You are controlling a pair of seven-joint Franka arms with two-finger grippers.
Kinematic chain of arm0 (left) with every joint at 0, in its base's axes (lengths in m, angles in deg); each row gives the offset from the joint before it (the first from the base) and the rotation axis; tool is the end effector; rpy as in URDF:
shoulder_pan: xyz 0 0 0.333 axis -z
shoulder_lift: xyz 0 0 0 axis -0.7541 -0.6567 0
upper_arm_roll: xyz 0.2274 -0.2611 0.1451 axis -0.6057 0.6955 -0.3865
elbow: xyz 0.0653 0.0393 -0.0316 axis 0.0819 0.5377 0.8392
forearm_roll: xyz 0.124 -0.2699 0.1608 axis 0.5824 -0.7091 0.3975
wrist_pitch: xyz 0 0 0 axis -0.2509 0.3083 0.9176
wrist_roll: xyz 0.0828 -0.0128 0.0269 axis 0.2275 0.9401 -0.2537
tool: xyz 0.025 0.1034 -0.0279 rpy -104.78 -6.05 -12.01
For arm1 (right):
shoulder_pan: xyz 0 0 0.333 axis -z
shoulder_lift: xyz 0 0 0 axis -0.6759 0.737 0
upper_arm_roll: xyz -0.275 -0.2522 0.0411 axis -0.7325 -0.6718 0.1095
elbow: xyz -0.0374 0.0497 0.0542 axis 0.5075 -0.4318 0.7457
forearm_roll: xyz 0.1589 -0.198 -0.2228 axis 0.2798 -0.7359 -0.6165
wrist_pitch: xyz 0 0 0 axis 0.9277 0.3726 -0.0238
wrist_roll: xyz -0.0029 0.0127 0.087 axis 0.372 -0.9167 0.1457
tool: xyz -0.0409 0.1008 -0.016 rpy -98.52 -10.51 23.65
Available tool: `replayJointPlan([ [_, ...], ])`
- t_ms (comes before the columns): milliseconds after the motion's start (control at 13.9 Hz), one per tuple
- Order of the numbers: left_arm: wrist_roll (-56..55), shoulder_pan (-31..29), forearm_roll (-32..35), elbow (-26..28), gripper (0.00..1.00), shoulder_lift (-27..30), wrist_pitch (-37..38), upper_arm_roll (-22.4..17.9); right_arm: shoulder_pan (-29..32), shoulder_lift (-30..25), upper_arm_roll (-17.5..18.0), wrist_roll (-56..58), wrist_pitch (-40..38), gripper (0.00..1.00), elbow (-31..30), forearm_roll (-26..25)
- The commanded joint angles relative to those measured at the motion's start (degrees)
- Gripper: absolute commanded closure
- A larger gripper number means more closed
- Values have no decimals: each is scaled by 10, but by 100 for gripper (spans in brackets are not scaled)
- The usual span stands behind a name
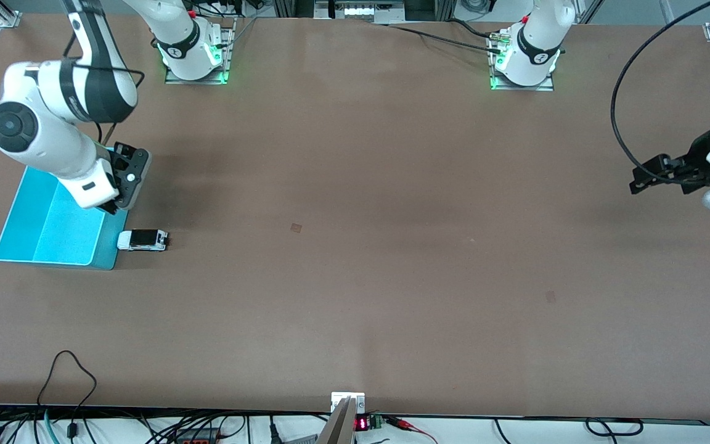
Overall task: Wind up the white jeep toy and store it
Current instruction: 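Reach the right gripper to the jeep and grasp it, then lift the jeep with the right gripper over the turquoise bin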
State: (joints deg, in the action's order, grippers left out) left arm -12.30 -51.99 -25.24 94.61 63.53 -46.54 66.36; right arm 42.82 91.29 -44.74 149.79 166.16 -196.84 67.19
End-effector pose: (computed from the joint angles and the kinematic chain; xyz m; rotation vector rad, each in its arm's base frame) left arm 0.5302 0.0178 0.6369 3.1143 0.0669 0.0129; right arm 0.5143 0.0256 0.4414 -2.4163 -1.9771 0.2359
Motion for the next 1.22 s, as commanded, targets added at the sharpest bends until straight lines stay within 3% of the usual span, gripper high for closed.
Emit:
replayJointPlan([
  [0, -16, 0, -3, 22, 0, 25, 4, 4, 27, 34, 13, 43, 54, 0, -6, -15],
  [503, -17, 0, -3, 47, 0, 36, -3, 4, 56, 95, 13, 43, 218, 0, -44, -91],
  [1150, -11, -1, -3, 53, 0, 51, -6, 4, 62, 161, 13, 46, 310, 0, -44, -104],
])
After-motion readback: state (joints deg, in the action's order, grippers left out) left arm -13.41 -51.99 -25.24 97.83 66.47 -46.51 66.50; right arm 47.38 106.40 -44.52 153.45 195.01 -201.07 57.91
